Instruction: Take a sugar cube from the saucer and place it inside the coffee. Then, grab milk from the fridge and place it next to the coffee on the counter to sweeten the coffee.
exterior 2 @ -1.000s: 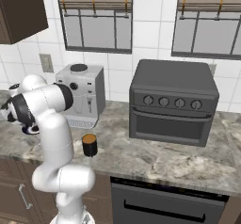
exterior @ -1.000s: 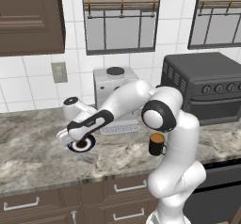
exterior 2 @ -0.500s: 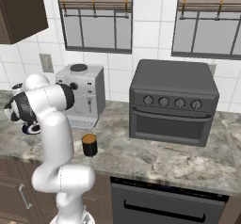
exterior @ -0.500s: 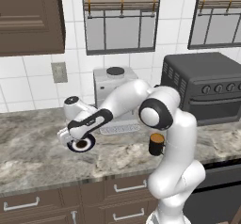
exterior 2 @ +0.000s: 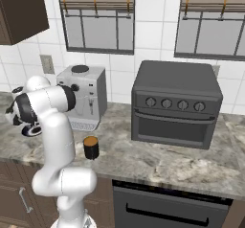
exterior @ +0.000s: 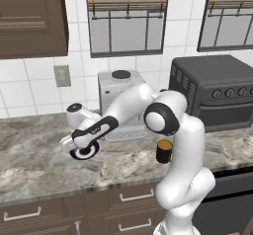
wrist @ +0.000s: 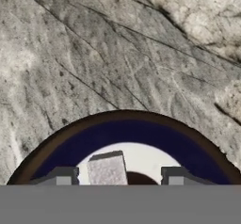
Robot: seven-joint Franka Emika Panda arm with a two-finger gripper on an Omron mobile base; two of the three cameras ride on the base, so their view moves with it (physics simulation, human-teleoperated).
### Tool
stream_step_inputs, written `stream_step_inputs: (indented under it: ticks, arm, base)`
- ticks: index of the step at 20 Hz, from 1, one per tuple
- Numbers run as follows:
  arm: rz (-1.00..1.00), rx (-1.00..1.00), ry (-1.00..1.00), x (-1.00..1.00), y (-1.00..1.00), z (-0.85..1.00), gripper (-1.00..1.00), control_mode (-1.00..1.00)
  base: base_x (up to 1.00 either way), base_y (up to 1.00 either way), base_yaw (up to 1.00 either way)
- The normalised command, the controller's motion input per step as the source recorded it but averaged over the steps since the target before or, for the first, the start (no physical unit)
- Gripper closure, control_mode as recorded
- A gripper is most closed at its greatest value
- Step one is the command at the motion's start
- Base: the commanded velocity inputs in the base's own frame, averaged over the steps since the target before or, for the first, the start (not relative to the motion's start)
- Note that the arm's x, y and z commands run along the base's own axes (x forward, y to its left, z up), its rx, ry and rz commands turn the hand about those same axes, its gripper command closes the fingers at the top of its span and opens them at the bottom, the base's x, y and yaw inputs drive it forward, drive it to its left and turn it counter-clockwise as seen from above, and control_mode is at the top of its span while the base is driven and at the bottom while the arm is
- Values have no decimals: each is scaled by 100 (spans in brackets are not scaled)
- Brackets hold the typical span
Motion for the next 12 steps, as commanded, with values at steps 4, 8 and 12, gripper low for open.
stream_step_inputs:
  ticks: [4,8,12]
  arm:
    - [0,0,-6,11,0,-9,100,-100]
    - [0,0,-1,2,0,-5,100,-100]
    - [0,1,0,-5,0,1,100,-100]
  base:
    - [0,0,0]
    - [0,0,0]
    - [0,0,0]
